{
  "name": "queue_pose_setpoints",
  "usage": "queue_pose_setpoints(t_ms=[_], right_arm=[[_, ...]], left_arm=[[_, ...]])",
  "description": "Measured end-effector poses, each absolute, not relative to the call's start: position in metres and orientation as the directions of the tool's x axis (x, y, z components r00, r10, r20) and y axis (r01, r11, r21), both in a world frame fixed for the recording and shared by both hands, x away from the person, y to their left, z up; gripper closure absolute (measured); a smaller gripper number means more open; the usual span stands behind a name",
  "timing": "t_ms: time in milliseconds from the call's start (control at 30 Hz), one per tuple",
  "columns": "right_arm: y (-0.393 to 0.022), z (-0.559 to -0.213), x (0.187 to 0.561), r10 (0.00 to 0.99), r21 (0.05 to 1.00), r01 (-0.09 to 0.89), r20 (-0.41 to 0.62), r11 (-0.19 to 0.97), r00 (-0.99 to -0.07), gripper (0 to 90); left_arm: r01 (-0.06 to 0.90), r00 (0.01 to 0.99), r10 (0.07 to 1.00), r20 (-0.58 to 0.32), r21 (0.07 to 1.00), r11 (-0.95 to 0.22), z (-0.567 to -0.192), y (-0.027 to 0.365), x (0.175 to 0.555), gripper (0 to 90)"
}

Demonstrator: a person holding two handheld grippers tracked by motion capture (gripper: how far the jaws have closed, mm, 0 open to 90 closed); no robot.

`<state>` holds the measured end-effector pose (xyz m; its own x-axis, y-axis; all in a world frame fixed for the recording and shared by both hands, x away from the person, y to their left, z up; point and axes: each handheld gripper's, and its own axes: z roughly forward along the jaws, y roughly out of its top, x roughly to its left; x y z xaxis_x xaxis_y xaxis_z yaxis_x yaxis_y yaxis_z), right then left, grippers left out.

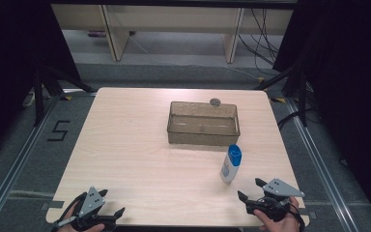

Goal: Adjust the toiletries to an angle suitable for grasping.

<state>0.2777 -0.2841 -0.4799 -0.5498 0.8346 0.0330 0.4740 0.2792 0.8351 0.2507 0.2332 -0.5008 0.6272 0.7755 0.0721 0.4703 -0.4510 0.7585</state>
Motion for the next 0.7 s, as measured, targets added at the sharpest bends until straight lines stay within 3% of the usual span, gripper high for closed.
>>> queue_pose_setpoints(t_ms=[133, 200, 700], right_arm=[[-0.279, -0.477, 0.278, 0.837, 0.835, 0.490, 0.068, 0.250, -0.543, 20.9], [-0.279, -0.476, 0.281, 0.828, 0.849, 0.451, 0.030, 0.274, -0.560, 20.8], [-0.264, -0.473, 0.290, 0.823, 0.881, 0.411, 0.045, 0.235, -0.566, 19.8]], left_arm=[[0.471, 0.632, 0.773, 0.061, 0.762, -0.445, -0.501, 0.233, 0.251, 16.0], [0.470, 0.629, 0.774, 0.068, 0.760, -0.449, -0.501, 0.233, 0.251, 16.0], [0.471, 0.628, 0.775, 0.069, 0.759, -0.450, -0.501, 0.233, 0.251, 16.0]])
